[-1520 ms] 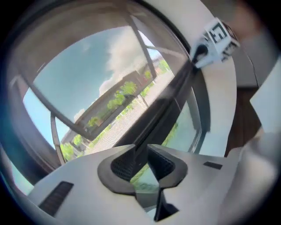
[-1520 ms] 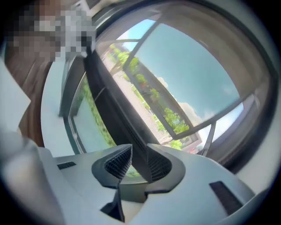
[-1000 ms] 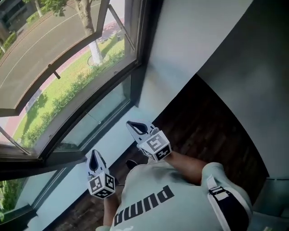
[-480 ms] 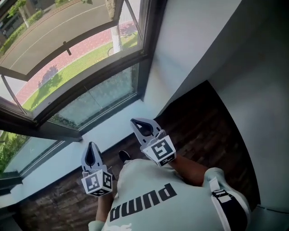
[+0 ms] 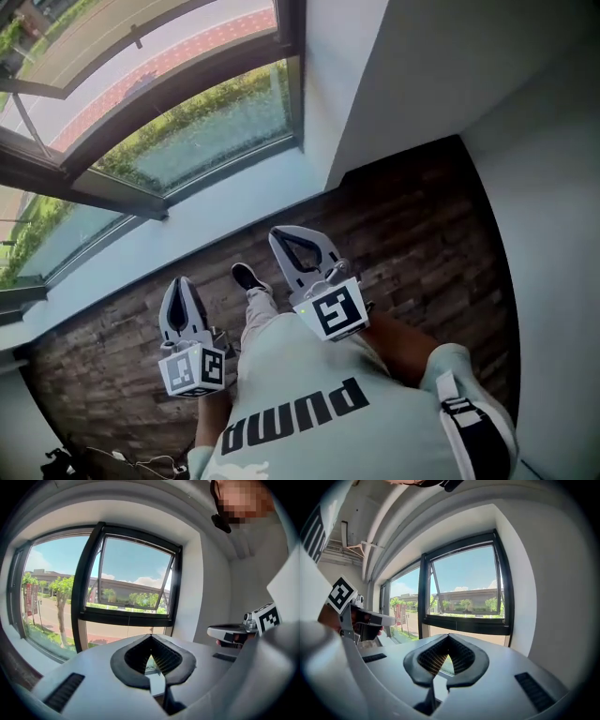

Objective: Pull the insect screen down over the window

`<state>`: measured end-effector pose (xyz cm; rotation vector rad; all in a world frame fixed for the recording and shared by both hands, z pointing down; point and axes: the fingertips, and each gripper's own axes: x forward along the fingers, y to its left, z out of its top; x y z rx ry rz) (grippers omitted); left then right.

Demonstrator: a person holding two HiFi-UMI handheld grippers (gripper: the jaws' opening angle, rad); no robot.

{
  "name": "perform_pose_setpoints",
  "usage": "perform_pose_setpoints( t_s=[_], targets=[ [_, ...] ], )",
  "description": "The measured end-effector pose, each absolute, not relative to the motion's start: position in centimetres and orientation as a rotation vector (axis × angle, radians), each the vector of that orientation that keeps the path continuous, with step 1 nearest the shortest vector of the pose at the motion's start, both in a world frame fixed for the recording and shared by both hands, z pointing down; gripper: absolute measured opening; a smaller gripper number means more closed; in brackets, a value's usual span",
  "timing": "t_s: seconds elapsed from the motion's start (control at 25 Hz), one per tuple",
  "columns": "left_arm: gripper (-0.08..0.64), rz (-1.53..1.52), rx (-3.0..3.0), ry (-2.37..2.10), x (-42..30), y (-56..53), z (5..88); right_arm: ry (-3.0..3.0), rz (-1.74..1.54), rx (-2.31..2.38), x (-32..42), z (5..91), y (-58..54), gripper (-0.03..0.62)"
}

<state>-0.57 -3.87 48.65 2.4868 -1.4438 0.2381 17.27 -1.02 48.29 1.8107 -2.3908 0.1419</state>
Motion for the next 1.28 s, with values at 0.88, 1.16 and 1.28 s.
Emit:
perform_pose_setpoints(
  t_s=[0.88,1.16,1.28],
  targets=[
    [0.012,0.271,2.613,-1.524,-12.9,18.9,47.7,-2.393,0.148,1.871,4.7,47.6,21.3,0.007],
    [0.012,0.235,2.618,-1.431,-18.2,25.7,49.1,-2.329,0.211,1.936,-1.5,48.1,30.1,0.006],
    [0.012,0.202,2.617,-1.427,-18.4,27.5,49.6,-2.315,0.213,1.932,-2.8,48.9,32.5,0.006]
  ],
)
